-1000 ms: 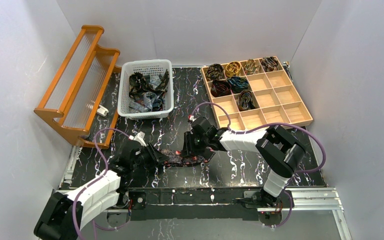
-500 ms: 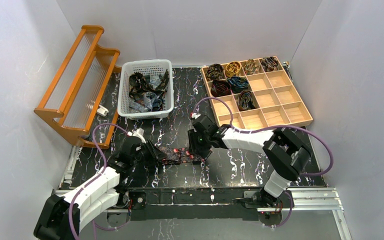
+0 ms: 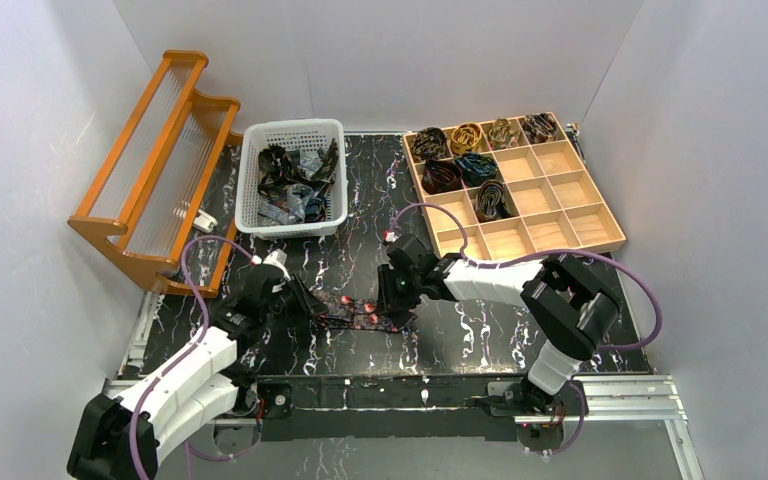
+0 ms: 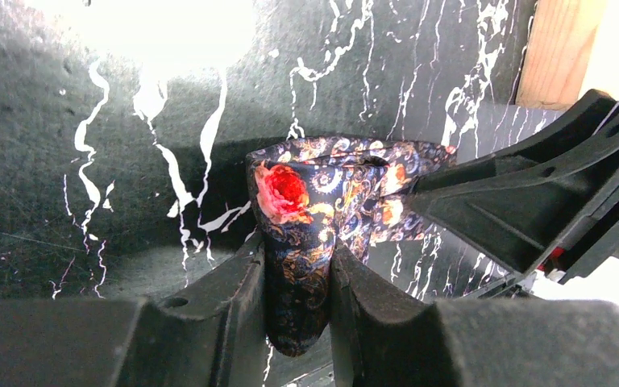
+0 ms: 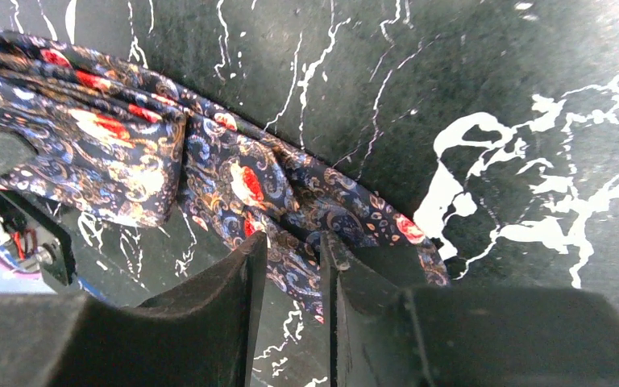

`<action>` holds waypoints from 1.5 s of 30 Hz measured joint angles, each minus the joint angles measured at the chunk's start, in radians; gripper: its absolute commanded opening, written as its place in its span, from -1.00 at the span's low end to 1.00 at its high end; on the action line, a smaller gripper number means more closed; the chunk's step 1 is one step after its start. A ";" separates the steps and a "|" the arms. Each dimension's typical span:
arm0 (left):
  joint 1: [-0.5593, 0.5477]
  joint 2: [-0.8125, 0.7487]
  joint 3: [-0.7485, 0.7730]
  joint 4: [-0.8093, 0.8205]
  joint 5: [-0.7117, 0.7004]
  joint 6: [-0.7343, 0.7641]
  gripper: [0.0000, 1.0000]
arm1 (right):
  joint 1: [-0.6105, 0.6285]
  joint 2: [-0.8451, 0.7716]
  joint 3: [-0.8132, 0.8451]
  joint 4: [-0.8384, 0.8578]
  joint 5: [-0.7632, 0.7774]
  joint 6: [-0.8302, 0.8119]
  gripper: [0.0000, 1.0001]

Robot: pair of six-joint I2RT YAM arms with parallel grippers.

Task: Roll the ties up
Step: Roll the tie at the center of the board.

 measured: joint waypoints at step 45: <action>-0.560 0.552 0.595 -0.684 -0.882 -0.042 -1.00 | -0.087 -0.259 -0.004 -0.126 0.160 0.028 0.21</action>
